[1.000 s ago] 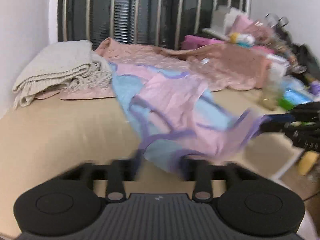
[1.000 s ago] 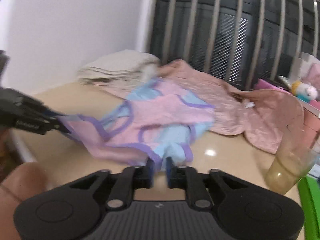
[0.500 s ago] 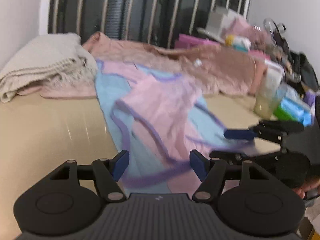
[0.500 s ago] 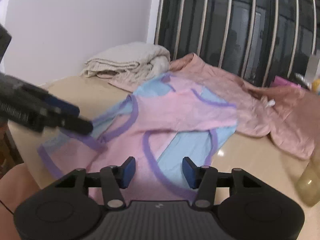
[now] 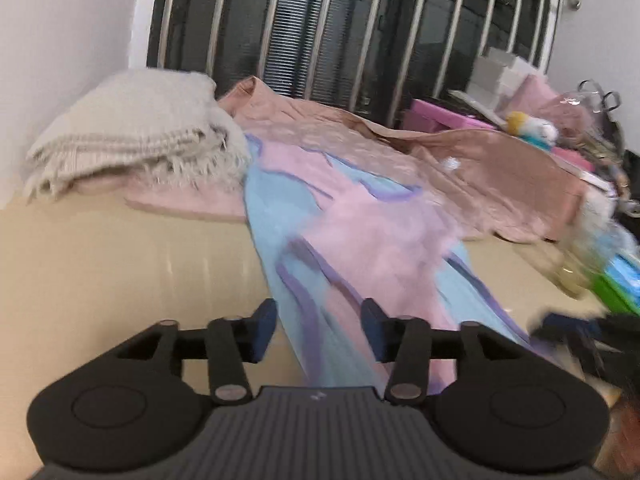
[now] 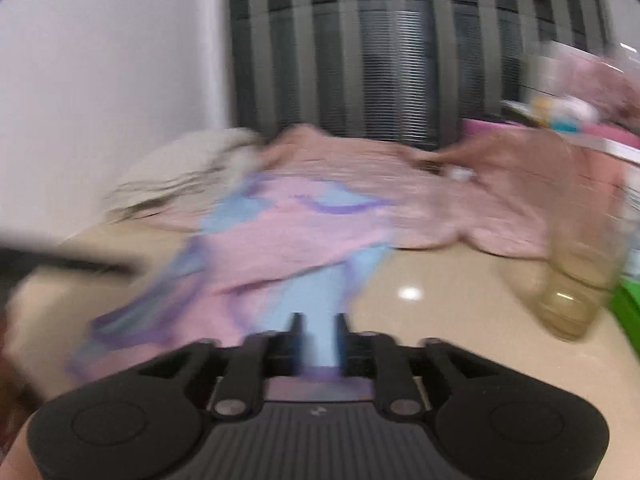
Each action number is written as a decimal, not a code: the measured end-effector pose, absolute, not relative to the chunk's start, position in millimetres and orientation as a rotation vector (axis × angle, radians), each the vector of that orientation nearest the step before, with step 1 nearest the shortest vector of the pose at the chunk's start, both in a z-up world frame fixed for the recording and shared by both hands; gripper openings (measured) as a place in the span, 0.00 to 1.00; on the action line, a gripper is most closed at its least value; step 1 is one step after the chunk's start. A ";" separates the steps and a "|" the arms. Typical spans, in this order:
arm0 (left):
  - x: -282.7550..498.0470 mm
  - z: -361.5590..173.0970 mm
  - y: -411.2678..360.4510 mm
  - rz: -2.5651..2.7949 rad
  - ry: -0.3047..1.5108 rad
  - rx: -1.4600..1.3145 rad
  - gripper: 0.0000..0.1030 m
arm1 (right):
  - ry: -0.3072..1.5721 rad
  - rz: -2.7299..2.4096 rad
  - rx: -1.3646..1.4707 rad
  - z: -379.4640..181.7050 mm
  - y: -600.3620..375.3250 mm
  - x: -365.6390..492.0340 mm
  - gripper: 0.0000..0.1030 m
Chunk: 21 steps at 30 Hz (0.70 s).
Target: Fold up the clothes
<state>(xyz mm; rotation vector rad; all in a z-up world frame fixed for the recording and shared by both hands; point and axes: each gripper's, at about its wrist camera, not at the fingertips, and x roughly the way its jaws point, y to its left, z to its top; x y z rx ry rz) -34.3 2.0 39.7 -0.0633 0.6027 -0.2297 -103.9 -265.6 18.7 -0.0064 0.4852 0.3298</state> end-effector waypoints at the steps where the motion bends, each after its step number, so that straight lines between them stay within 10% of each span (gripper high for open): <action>1: -17.4 38.1 -1.3 -0.202 0.621 -0.033 0.55 | 0.474 0.360 -0.031 17.3 -255.9 -105.7 0.38; 7: 27.7 22.9 -21.4 -0.126 0.652 0.069 0.53 | 0.519 0.351 -0.056 5.8 -236.1 -96.9 0.37; 11: 22.7 14.2 -27.5 -0.153 0.655 0.088 0.07 | 0.551 0.355 -0.056 1.2 -241.0 -99.9 0.23; 18: -63.3 21.5 -40.1 -0.325 0.701 0.024 0.05 | 0.591 0.325 -0.127 6.8 -275.2 -110.8 0.20; 21: -87.5 33.9 -32.7 -0.415 0.681 -0.043 0.25 | 0.608 0.150 -0.130 10.8 -307.1 -104.5 0.25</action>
